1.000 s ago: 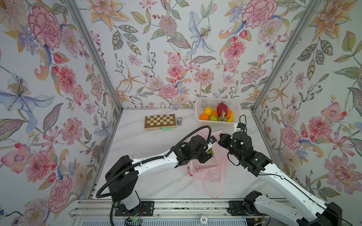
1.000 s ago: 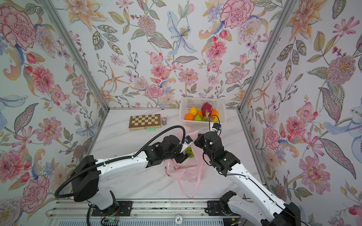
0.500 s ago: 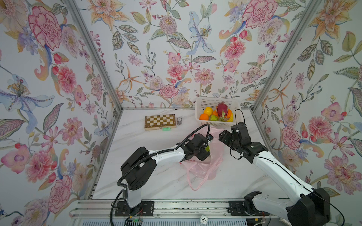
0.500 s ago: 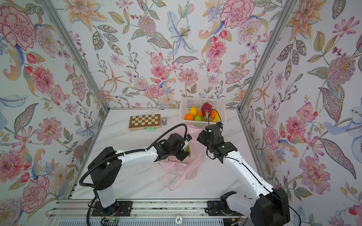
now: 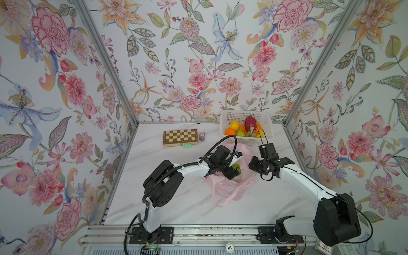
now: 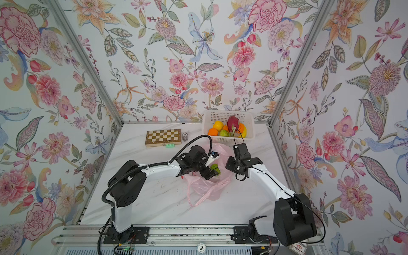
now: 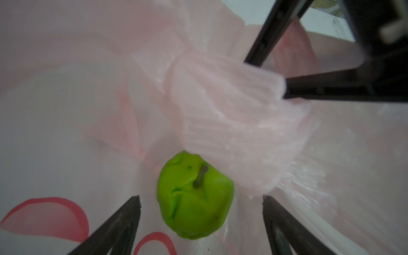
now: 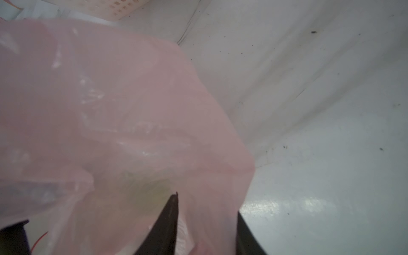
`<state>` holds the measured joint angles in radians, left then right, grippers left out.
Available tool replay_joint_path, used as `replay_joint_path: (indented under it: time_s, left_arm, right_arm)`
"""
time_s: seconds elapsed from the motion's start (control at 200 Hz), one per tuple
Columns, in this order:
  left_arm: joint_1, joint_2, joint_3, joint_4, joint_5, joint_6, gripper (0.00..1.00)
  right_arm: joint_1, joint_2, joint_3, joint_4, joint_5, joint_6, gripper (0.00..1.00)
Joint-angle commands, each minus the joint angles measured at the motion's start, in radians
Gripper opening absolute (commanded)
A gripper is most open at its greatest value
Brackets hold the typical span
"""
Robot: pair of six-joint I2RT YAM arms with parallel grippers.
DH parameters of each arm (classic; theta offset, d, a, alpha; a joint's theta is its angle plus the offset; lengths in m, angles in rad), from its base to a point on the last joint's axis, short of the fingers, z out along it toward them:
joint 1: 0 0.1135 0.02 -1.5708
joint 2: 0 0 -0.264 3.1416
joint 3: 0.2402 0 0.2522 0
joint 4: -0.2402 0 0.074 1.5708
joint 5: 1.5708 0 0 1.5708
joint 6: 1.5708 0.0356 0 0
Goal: Untie the knot of the plastic bag and take out the fruit
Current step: Pick up the fruit from the plastic bag.
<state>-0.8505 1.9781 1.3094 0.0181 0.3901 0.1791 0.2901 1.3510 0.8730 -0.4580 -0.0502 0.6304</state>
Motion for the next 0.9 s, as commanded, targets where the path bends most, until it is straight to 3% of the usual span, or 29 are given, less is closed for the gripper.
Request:
replay_joint_path:
  time_s: [0.0, 0.3, 0.48, 0.666, 0.896]
  left_arm:
    - [0.008, 0.04, 0.048, -0.021, 0.028, 0.061, 0.89]
    - [0.014, 0.126, 0.124, -0.093, -0.029, 0.076, 0.87]
    - [0.025, 0.158, 0.155, -0.083, -0.041, 0.057, 0.74]
    - [0.033, 0.107, 0.129, -0.039, 0.033, 0.004, 0.58]
    - [0.032, 0.006, 0.071, 0.017, 0.095, -0.105, 0.52]
  right_arm:
    - [-0.024, 0.045, -0.008, 0.004, -0.032, -0.07, 0.2]
    - [-0.053, 0.121, 0.036, 0.017, -0.085, -0.088, 0.19]
    - [-0.071, 0.113, 0.048, 0.019, -0.097, -0.086, 0.19]
    - [-0.098, 0.082, 0.049, 0.018, -0.113, -0.036, 0.21]
    - [-0.107, 0.06, 0.066, 0.02, -0.079, -0.003, 0.18]
